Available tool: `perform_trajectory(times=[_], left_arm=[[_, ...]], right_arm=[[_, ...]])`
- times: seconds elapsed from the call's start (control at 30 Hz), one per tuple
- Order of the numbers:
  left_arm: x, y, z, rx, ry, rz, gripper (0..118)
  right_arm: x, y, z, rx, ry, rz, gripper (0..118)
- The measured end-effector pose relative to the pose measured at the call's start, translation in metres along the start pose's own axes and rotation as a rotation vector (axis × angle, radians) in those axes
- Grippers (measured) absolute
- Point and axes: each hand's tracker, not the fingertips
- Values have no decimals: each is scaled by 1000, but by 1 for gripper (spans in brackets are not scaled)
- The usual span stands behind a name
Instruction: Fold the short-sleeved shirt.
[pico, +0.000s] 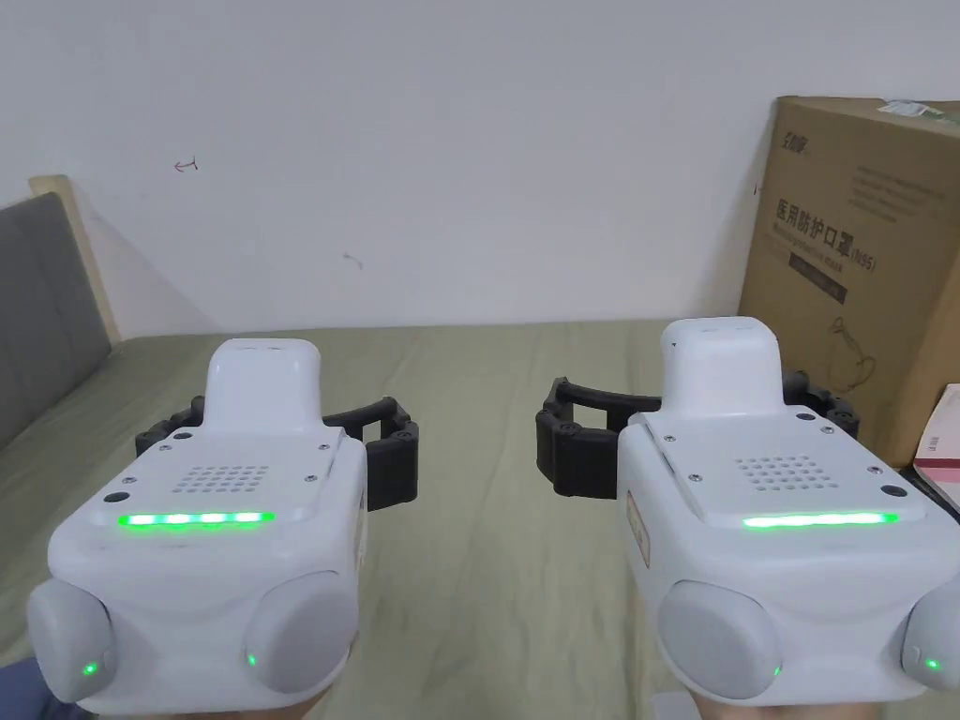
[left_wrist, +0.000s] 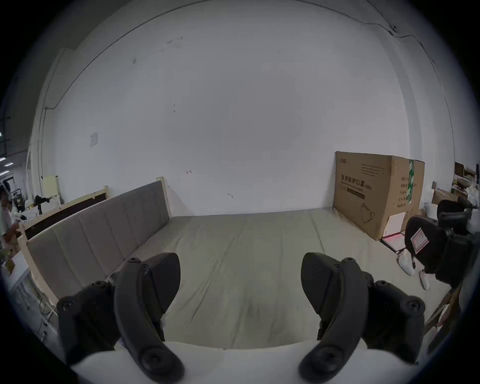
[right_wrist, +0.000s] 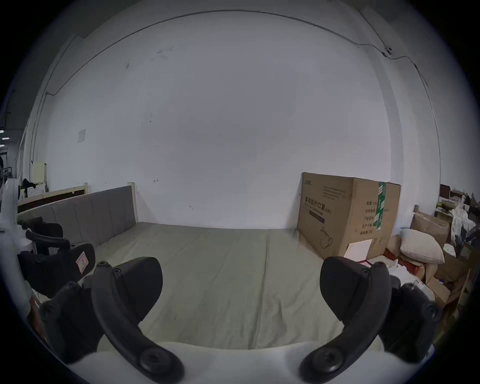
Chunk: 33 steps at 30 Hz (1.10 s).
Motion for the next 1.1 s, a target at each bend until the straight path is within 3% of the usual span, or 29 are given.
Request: perform_trajectory(times=[1.1], left_arm=[[-7, 3, 10, 32, -26, 68, 102]], right_arm=[[7, -16, -4, -46, -22, -8, 118]])
